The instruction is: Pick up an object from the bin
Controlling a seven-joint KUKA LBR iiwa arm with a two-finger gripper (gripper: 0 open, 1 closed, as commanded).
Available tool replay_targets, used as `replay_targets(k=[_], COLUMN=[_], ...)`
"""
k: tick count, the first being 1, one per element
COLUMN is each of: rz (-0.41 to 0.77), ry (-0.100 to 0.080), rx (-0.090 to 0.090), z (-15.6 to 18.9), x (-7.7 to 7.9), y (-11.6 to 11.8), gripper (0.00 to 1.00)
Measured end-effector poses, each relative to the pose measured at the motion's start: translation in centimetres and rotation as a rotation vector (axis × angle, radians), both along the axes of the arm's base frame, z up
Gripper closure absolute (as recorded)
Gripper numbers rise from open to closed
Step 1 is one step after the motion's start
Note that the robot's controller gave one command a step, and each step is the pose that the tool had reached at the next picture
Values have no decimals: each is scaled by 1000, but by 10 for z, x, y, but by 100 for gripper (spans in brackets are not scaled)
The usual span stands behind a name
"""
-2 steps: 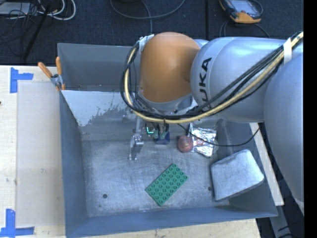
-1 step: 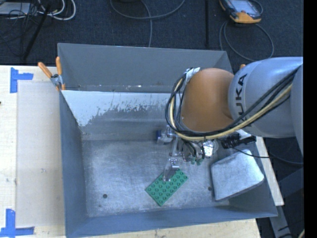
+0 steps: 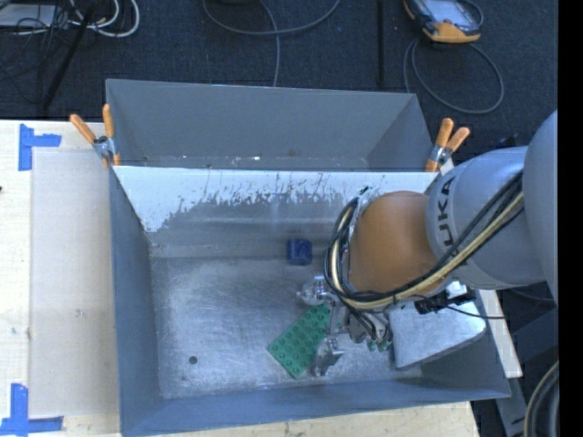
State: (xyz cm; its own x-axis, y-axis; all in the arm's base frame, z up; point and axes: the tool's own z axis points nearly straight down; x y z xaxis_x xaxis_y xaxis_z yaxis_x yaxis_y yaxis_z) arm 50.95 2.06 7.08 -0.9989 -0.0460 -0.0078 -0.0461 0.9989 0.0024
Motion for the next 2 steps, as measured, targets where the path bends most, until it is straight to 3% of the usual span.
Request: replay_targets(k=[1, 2], rz=[-1, 77], ry=[-1, 0], rx=[0, -2], z=[3, 134], x=[2, 3], y=[1, 31], gripper=[100, 100])
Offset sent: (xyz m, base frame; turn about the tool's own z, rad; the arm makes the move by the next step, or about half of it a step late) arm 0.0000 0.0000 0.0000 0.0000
